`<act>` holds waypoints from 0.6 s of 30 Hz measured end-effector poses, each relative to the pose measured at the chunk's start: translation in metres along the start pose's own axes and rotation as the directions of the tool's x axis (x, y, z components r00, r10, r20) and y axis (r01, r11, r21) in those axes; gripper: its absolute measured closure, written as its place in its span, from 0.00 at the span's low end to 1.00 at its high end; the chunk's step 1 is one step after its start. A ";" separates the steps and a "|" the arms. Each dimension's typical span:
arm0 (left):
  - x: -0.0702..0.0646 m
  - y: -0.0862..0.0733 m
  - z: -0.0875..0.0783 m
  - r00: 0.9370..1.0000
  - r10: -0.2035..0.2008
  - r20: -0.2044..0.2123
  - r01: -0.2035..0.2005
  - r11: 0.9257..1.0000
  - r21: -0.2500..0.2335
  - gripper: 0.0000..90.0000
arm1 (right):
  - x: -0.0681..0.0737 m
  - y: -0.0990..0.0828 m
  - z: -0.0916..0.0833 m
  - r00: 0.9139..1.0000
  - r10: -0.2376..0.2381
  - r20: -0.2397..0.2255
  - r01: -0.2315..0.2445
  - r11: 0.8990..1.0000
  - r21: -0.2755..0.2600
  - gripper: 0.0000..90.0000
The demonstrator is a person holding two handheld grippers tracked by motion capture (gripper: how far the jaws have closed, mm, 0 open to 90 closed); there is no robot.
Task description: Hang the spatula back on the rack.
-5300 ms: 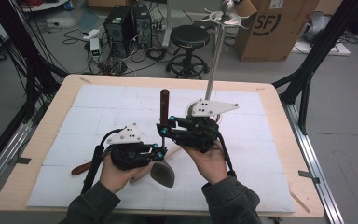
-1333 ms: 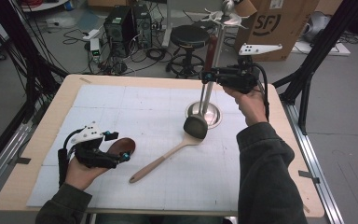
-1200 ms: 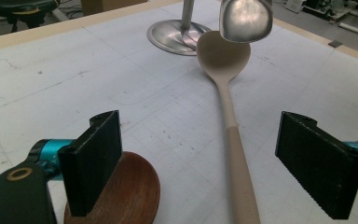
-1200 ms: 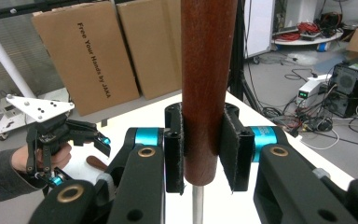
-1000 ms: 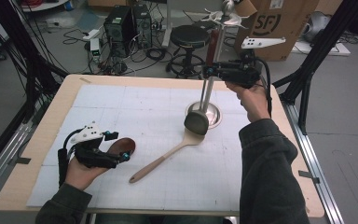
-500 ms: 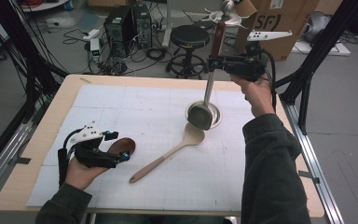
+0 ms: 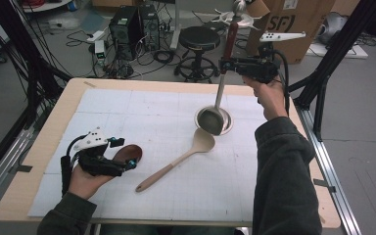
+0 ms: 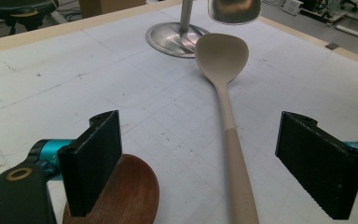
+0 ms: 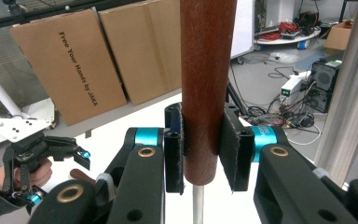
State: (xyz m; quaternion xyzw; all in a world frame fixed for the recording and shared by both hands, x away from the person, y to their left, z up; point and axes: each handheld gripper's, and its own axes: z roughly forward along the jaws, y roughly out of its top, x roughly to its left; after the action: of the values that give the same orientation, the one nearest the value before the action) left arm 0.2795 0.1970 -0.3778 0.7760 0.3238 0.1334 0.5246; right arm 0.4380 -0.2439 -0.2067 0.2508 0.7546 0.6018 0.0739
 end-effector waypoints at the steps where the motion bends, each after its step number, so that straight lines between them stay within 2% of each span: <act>1: 0.000 0.000 0.000 1.000 0.003 -0.001 -0.003 1.000 0.002 0.17 | 0.000 0.000 0.001 1.000 0.002 0.000 -0.002 1.000 0.001 0.82; 18: 0.000 0.000 0.000 1.000 0.005 0.004 -0.005 1.000 0.002 0.17 | -0.005 0.002 0.009 0.999 0.009 0.053 -0.008 1.000 -0.011 0.81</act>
State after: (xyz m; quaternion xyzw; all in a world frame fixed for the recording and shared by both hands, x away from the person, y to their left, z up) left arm 0.2790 0.1972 -0.3777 0.7777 0.3211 0.1329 0.5239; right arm 0.4462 -0.2383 -0.2079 0.2695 0.7481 0.5993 0.0926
